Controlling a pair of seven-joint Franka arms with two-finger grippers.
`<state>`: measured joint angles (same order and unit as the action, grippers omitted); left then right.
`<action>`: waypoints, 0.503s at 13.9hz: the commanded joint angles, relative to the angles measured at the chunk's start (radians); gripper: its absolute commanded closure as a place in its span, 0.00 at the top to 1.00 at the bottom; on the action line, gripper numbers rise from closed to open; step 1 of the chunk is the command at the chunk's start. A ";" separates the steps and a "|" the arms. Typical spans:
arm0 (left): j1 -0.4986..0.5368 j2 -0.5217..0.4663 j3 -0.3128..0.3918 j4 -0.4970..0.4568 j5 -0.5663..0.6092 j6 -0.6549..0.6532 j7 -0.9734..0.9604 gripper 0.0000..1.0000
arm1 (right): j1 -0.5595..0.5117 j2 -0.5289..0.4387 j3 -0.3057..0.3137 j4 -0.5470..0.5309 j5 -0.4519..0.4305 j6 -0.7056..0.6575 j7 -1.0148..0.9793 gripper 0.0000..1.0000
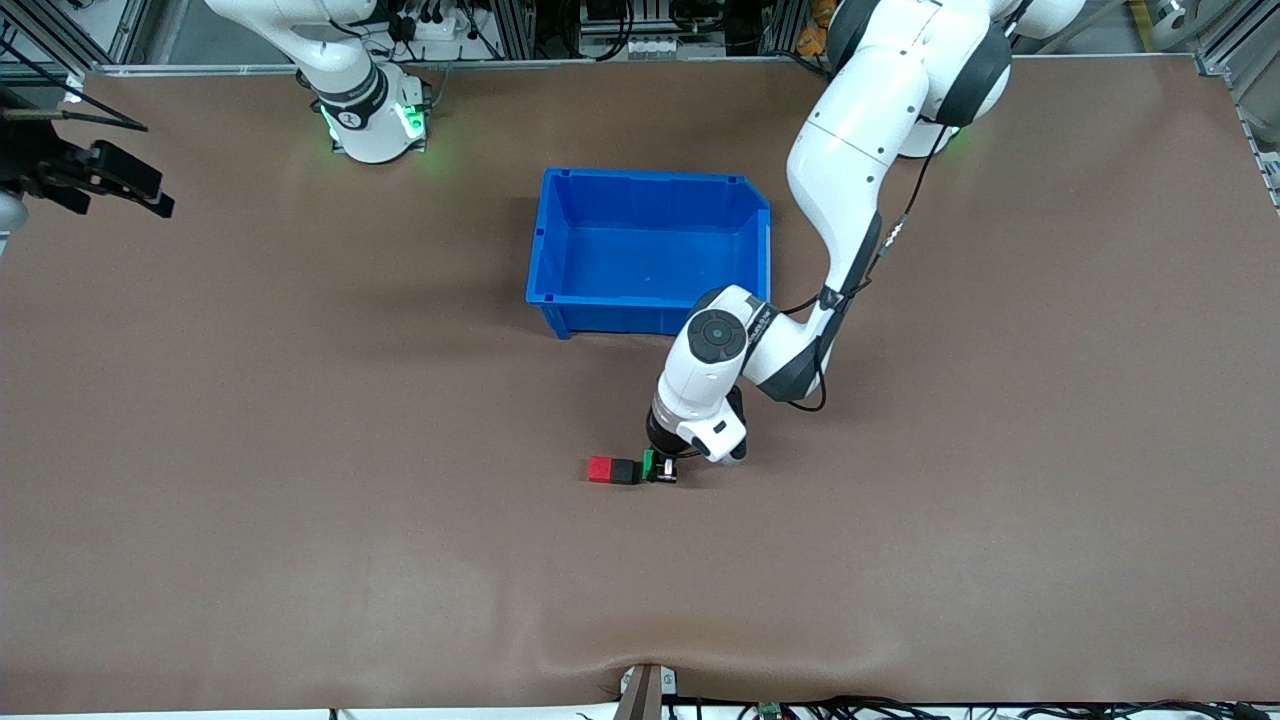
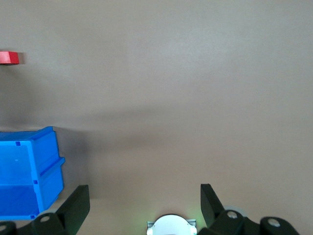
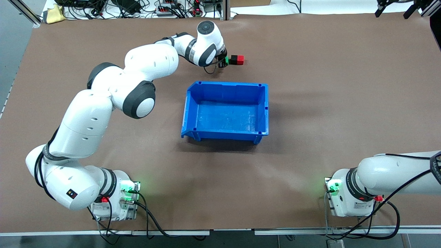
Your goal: Attach green and red cubes to black cube
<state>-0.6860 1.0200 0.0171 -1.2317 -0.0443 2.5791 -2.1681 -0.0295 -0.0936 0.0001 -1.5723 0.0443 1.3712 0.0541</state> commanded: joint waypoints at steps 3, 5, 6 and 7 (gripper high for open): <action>-0.020 0.025 0.021 0.031 0.017 0.027 -0.019 0.11 | 0.000 0.097 0.001 0.178 -0.011 -0.069 -0.017 1.00; -0.020 0.025 0.021 0.031 0.018 0.033 -0.019 0.90 | -0.006 0.103 -0.002 0.186 -0.015 -0.063 -0.019 1.00; -0.021 0.025 0.023 0.031 0.020 0.033 -0.019 1.00 | -0.004 0.103 -0.002 0.192 -0.014 -0.061 -0.017 1.00; -0.021 0.025 0.023 0.029 0.020 0.033 -0.019 1.00 | -0.006 0.103 0.000 0.198 -0.018 -0.061 -0.019 1.00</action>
<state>-0.6908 1.0233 0.0199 -1.2316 -0.0442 2.5970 -2.1681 -0.0307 -0.0056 -0.0029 -1.4158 0.0438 1.3200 0.0497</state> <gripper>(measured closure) 0.366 0.000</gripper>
